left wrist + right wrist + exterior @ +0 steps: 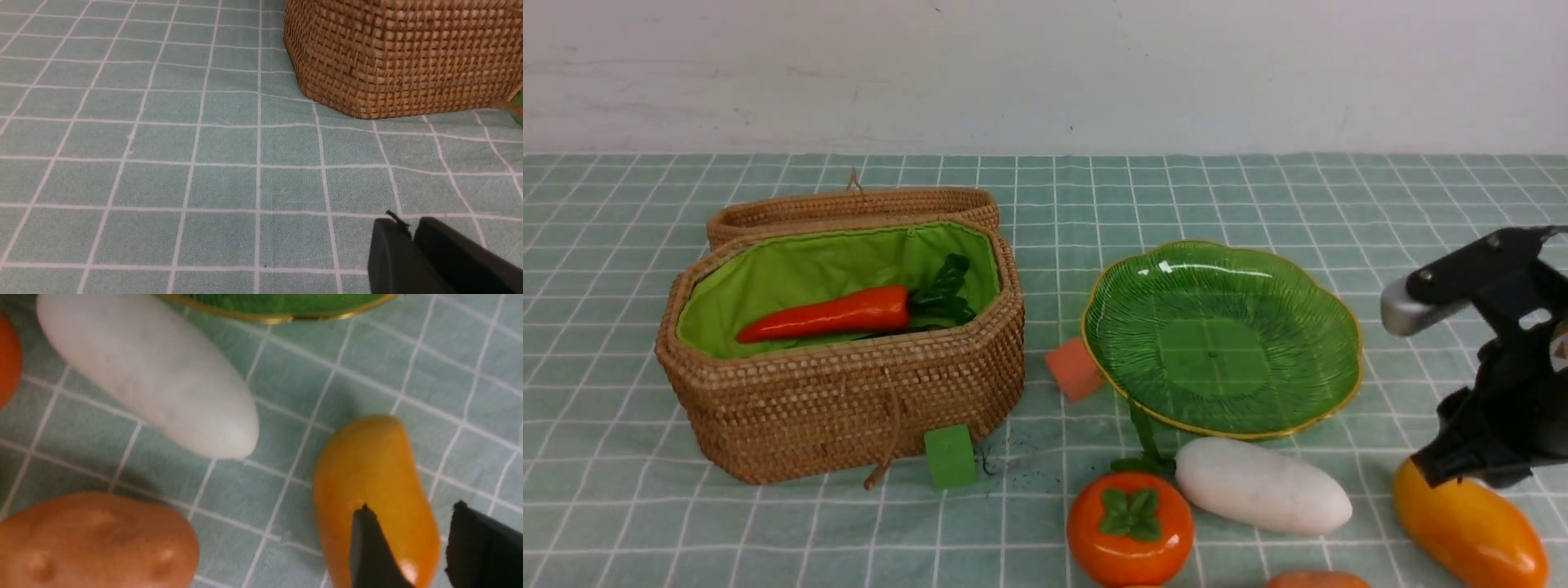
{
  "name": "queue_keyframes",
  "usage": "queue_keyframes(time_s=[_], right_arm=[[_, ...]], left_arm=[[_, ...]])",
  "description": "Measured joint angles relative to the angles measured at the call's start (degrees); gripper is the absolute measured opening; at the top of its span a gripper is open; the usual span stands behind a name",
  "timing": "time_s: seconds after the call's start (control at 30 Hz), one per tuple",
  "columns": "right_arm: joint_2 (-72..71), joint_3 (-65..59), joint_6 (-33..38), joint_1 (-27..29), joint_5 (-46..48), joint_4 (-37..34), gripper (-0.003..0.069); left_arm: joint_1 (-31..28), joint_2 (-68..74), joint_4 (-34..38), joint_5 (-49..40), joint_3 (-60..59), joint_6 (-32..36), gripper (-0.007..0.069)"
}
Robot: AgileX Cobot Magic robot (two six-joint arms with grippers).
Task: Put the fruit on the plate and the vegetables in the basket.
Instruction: Use the right arm to grab a mango and put it into the right plate
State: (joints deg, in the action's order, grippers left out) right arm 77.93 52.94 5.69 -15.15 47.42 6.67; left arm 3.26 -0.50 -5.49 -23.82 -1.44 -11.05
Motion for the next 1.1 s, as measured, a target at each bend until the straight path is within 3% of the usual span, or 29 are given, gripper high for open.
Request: queue_keyframes(time_s=[0.07,0.1,0.23,0.3,0.4,0.5,0.6,0.87,0.97,1.1], right_arm=[[1.42,0.0,0.04,0.48,0.55,-0.2,0.0372],[3.19,0.18,0.34,1.14,0.67,-0.39,0.0444],[8.71,0.39,2.89,2.38,0.14,-0.17,0.0627],[11.87,0.39,3.94,3.38,-1.07,0.07,0.0666],[17.03,0.56,5.42,5.47,-2.64,0.01,0.0666],[20.18,2.42,8.89,7.09,-0.4,-2.03,0.059],[20.72,6.62,14.32,7.83,4.34,-7.53,0.0587],[20.28,23.0,16.26,8.21,13.35,-14.18,0.0587],[21.09,28.29,18.71,7.94,5.69,-25.64,0.0587],[24.68,29.5,22.37,6.33,-6.63,-32.94,0.0587]], left_arm=[[0.0,0.0,0.0,0.0,0.0,0.0,0.0079],[0.0,0.0,0.0,0.0,0.0,0.0,0.0081],[0.0,0.0,0.0,0.0,0.0,0.0,0.0085],[0.0,0.0,0.0,0.0,0.0,0.0,0.0087],[0.0,0.0,0.0,0.0,0.0,0.0,0.009],[0.0,0.0,0.0,0.0,0.0,0.0,0.0092],[0.0,0.0,0.0,0.0,0.0,0.0,0.0094],[0.0,0.0,0.0,0.0,0.0,0.0,0.01],[0.0,0.0,0.0,0.0,0.0,0.0,0.0103],[0.0,0.0,0.0,0.0,0.0,0.0,0.0104]])
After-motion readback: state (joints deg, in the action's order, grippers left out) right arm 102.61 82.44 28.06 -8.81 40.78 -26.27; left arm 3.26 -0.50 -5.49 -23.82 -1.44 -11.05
